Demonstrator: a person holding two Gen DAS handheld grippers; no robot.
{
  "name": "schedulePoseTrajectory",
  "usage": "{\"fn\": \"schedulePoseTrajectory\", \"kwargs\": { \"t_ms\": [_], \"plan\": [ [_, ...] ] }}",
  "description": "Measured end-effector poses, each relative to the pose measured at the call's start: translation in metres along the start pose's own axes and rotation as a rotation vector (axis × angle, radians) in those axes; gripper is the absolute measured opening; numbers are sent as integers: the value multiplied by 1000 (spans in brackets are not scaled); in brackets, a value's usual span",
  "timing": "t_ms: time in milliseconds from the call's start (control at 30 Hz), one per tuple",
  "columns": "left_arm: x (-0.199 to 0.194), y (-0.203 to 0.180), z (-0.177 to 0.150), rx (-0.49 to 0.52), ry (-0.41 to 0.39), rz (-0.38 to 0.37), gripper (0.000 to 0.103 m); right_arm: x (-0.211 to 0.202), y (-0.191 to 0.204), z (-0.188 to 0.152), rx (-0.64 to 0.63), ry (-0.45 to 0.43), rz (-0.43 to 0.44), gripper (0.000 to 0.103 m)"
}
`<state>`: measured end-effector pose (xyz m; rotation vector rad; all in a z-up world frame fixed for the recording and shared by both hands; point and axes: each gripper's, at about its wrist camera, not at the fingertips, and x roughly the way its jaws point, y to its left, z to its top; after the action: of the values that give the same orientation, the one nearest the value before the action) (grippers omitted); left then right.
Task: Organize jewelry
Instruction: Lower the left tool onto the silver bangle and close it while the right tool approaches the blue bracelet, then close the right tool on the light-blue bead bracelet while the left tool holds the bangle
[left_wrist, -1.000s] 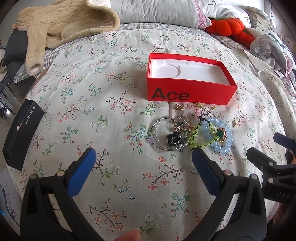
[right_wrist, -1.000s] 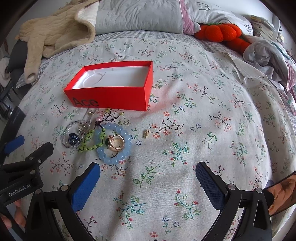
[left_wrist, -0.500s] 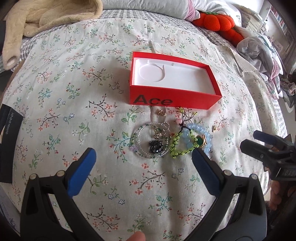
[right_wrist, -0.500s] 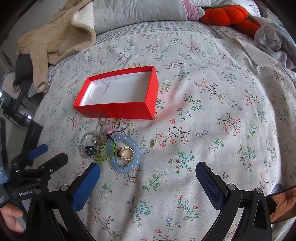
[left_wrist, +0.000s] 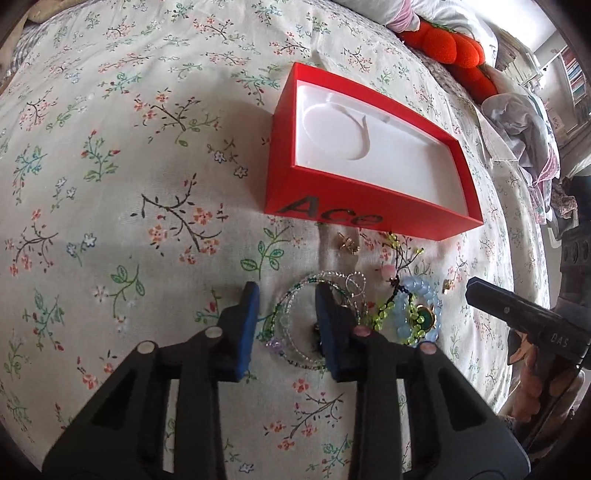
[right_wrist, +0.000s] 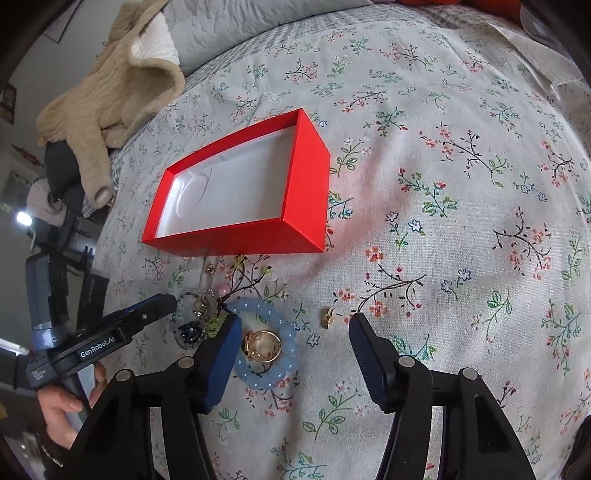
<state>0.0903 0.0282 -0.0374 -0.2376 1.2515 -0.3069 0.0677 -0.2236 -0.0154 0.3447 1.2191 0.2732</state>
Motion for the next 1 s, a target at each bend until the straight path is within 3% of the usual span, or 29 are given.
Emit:
{"fn": "schedulePoseTrajectory", "kwargs": {
  "t_ms": [267,633,767,1000],
  "plan": [
    [11,-4,5,42,37,-7,3,10,-4,1,-15,26,12,48],
    [-12,-12,0,58,-17,-40,0,3,6,-5,-34,21,59,38],
    [-8,-7,-3,64,-11,25,1,6,14,-7,-50,23,53,36],
    [10,-3,-6,64,33,38,4,17,8,-4,-30,38,-2,29]
  ]
}}
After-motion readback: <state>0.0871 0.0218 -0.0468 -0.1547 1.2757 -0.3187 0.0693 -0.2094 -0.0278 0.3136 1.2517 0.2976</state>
